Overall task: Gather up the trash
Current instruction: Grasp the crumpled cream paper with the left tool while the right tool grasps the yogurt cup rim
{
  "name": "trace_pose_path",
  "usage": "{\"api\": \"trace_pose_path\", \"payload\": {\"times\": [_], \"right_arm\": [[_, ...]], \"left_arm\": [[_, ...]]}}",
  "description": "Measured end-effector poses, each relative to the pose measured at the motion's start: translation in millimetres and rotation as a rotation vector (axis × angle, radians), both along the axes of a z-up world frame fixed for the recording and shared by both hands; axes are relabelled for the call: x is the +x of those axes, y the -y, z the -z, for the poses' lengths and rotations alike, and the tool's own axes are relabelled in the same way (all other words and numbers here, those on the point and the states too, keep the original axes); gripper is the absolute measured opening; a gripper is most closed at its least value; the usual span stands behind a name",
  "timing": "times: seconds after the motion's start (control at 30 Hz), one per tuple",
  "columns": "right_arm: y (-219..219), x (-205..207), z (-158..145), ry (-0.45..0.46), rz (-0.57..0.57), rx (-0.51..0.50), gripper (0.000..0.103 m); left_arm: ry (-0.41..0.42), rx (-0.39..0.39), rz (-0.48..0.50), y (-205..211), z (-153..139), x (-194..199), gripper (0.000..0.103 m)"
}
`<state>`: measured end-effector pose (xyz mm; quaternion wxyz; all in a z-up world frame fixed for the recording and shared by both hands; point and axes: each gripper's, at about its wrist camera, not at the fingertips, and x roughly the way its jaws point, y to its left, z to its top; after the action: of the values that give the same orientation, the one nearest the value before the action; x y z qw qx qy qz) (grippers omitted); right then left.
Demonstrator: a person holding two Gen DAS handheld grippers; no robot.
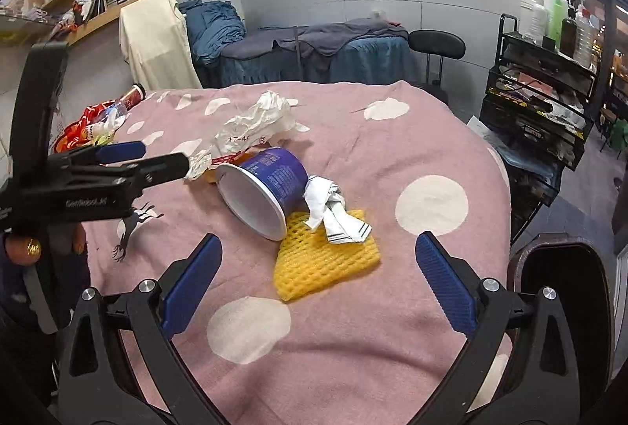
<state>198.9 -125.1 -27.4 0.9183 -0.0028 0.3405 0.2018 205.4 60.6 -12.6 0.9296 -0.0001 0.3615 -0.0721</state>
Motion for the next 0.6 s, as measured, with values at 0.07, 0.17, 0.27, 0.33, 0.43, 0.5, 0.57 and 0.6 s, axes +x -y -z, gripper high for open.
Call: {"api": "trace_pose_path", "payload": {"times": [0.07,0.17,0.27,0.33,0.43,0.5,0.57,0.6], "right_arm": [[-4.7,3.8,-0.2,-0.001,-0.001,-0.016,0.097],[-14.3,10.3,1.2,-0.008,-0.014,-0.044,0.097],[-26.1,18.7,2.2,-0.01,-0.041,-0.079,0.097],[-36.6,25.5,4.3,0.0,-0.05,-0.122,0.097],[-60.4,33.6,8.4,0.036,-0.086,-0.217,0.097],[-76.8,40.4,11.5,0.071,-0.11,-0.284,0.096],[-90.9,49.1,16.6,0.095,-0.125,-0.348,0.087],[-97.6,55.1,20.7,0.104,-0.128,-0.385,0.084]], "left_arm": [[-0.027,0.009,0.014,5.7,1.7,18.9,0.092],[-0.082,0.028,0.018,13.7,11.0,46.7,0.089],[-0.122,0.055,0.019,19.6,22.1,67.3,0.083],[-0.132,0.074,0.011,20.7,27.3,73.6,0.063],[-0.143,0.021,-0.01,9.6,25.9,73.7,0.048],[-0.125,-0.027,-0.031,-3.7,20.7,68.5,0.041],[-0.11,-0.06,-0.055,-13.7,15.7,64.9,0.037],[-0.105,-0.078,-0.065,-18.8,13.9,64.5,0.036]]}}
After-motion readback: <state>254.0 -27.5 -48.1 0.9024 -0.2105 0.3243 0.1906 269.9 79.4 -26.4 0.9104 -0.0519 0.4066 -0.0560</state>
